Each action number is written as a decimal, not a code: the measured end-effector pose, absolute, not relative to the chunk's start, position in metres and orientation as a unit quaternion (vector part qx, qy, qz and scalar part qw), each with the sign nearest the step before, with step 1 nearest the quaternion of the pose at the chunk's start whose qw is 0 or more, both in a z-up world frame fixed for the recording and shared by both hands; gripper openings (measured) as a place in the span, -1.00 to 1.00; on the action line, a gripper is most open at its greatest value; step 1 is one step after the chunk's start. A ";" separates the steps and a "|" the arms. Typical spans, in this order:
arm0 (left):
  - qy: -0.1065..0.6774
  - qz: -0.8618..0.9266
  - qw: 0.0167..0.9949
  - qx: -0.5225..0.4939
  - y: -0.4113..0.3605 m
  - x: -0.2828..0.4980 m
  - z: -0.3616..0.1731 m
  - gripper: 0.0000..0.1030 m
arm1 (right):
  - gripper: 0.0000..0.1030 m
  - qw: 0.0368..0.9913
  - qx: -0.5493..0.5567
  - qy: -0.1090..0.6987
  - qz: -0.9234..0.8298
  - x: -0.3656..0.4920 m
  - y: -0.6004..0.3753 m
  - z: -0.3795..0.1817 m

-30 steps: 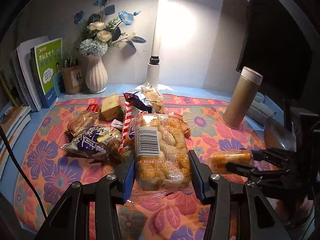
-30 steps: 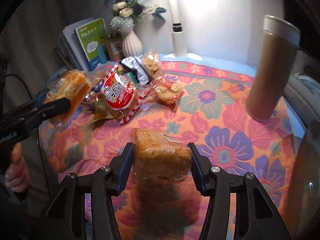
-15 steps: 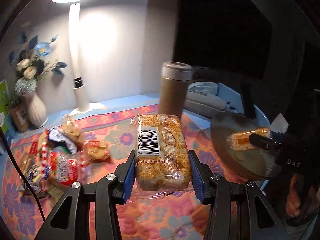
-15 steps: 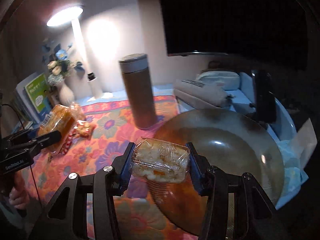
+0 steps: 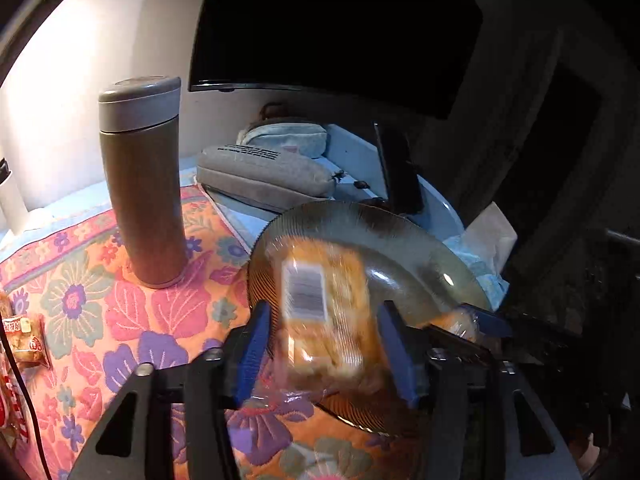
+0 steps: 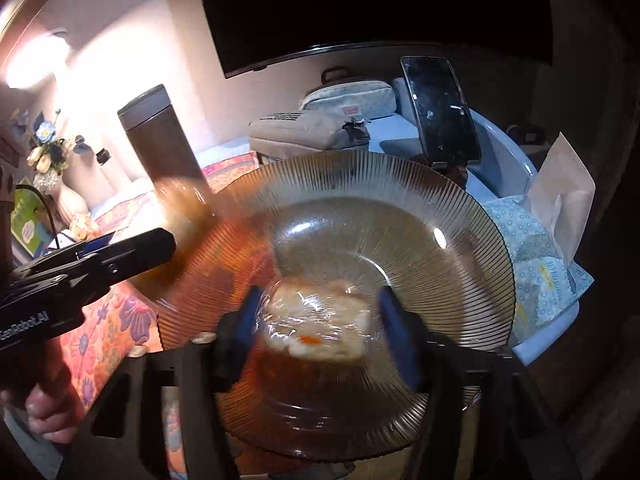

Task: Organize snacks
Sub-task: 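Carry both packs to the glass plate and open both grippers, then grasp the blue-and-white bag with left gripper while right gripper grasps the red striped bag, then carry both bags to the glass plate and release them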

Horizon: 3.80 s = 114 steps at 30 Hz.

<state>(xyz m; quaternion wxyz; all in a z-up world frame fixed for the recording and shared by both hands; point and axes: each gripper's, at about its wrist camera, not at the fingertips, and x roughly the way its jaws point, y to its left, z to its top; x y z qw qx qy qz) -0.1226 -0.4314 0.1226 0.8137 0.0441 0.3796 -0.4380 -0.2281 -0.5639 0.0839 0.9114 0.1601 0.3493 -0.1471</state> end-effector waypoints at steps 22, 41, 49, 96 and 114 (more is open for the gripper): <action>0.350 -0.312 0.882 -0.044 -0.255 -0.080 0.147 0.45 | 0.32 0.934 0.119 0.335 -0.034 -0.191 -0.477 0.109; 0.331 -0.141 0.928 -0.093 -0.045 -0.074 0.143 0.45 | 0.32 0.909 0.052 0.385 0.153 -0.102 -0.313 0.102; 0.351 -0.089 0.923 -0.132 0.016 -0.060 0.113 0.45 | 0.32 0.890 0.011 0.405 0.209 -0.067 -0.258 0.089; 0.417 -0.144 0.873 -0.209 0.016 -0.025 0.048 -0.27 | 0.02 0.887 -0.101 0.321 0.315 -0.045 -0.220 0.081; 0.352 -0.230 0.890 -0.176 -0.062 -0.091 0.141 -0.27 | 0.02 0.935 -0.035 0.295 0.192 -0.127 -0.319 0.149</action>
